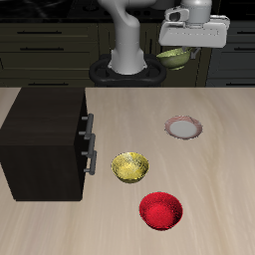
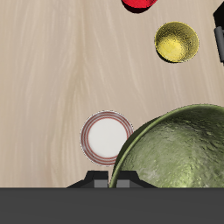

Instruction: Place the green bowl on the plate

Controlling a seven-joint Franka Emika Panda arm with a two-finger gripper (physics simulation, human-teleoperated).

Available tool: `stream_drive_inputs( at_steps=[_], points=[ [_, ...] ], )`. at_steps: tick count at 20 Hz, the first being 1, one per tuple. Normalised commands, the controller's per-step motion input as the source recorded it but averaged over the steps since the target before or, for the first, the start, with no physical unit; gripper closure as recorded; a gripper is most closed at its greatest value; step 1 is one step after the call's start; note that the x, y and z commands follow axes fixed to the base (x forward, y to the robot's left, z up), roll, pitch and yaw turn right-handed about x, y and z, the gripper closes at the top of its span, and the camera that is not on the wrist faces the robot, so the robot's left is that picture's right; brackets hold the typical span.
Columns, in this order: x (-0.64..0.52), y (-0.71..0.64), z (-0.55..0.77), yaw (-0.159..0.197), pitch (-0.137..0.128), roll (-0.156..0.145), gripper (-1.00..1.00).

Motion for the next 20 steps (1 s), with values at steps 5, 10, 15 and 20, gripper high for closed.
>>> stream_drive_inputs(
  at_steps=[5,10,15,20],
  points=[
    [-0.22,0.25,-0.05,0.026,-0.029,0.047,1.0],
    [0.06,-0.01,-0.07,0.007,0.0,-0.009,1.0],
    [0.07,-0.08,-0.22,-0.02,0.005,-0.019,1.0],
    [-0.02,0.02,-0.2,0.008,-0.024,0.002,1.0]
  ],
)
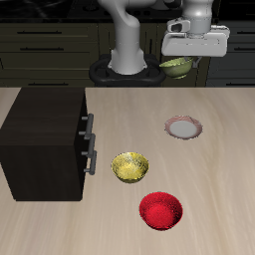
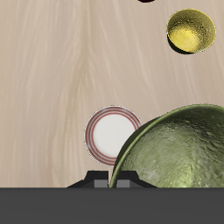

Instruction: Place the green bowl on the plate

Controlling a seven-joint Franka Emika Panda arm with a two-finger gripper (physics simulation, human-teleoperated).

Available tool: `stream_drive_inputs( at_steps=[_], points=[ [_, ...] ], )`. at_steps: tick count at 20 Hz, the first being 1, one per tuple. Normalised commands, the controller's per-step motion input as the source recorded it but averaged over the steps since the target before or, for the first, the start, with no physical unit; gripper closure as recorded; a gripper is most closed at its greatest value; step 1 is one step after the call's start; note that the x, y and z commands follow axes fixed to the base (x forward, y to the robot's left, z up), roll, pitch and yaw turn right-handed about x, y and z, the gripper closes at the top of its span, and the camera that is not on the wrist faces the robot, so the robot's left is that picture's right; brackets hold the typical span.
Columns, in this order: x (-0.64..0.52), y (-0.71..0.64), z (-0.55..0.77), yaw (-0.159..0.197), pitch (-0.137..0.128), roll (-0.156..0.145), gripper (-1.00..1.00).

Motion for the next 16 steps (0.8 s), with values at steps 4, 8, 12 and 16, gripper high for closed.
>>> stream_drive_inputs(
  at_steps=[4,8,12,16],
  points=[
    [-0.04,0.14,-0.32,-0.018,0.03,0.027,1.0],
    [0.1,0.02,-0.26,0.005,0.008,0.004,1.0],
    [0.07,0.04,-0.34,0.005,0.002,-0.019,1.0],
    [0.07,0.02,-0.28,-0.008,0.037,0.004,1.0]
  ],
)
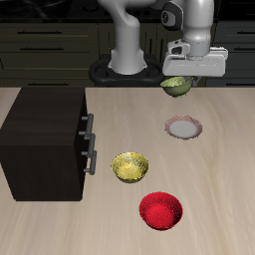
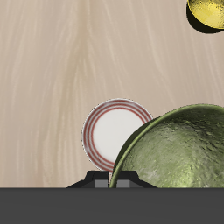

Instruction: Place the green bowl on the plate

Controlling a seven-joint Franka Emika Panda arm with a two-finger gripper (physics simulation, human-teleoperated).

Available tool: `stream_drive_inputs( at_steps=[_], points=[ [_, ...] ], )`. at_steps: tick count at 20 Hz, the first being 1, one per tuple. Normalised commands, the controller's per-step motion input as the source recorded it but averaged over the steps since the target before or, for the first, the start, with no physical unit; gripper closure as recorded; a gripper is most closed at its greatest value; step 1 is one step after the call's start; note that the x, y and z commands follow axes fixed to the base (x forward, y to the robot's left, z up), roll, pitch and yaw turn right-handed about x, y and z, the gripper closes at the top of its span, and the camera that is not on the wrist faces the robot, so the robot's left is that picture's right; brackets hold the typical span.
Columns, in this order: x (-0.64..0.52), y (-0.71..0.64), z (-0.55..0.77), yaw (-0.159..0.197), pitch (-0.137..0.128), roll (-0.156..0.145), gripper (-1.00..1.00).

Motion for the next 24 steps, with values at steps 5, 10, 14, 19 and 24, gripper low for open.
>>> stream_drive_inputs(
  at_steps=[5,10,14,19,24],
  points=[
    [-0.05,0.06,-0.25,-0.01,0.021,0.015,1.0],
    [0.0,0.0,-0.26,-0.005,0.023,0.013,1.0],
    [0.09,0.06,-0.23,0.017,0.01,0.0,1.0],
    [0.1,-0.01,-0.15,-0.004,0.014,-0.006,1.0],
    [0.06,0.07,-0.25,0.013,0.028,0.007,1.0]
  ],
)
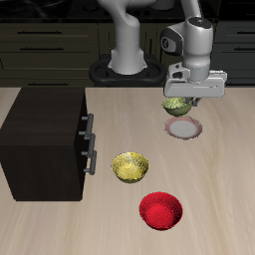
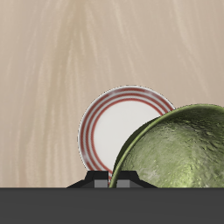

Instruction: Place the green bowl on the plate

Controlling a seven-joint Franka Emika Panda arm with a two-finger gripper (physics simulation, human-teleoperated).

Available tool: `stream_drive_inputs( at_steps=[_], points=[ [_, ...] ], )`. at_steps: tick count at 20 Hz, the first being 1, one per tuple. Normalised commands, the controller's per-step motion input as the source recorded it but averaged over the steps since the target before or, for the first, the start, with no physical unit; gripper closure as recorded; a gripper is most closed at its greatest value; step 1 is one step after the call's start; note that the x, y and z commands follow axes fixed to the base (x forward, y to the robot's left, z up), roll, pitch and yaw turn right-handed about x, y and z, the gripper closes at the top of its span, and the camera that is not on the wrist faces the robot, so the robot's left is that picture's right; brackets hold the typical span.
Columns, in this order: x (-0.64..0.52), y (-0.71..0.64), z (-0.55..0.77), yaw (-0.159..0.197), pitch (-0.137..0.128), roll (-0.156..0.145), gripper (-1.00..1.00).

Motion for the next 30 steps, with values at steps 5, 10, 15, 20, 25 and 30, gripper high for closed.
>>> stream_drive_inputs(
  at_steps=[5,10,15,20,25,30],
  points=[
    [0.1,0.01,-0.24,0.006,0.03,-0.008,1.0],
    [0.08,0.02,-0.18,0.023,0.026,0.014,1.0],
    [0.12,0.05,-0.3,0.011,0.079,0.001,1.0],
    [0.13,-0.05,-0.18,0.02,0.047,-0.001,1.0],
    [-0.02,0.04,-0.14,0.018,0.013,0.049,-1.0],
    [-0.12,0.1,0.11,-0.004,-0.001,0.046,-1.0]
  ],
)
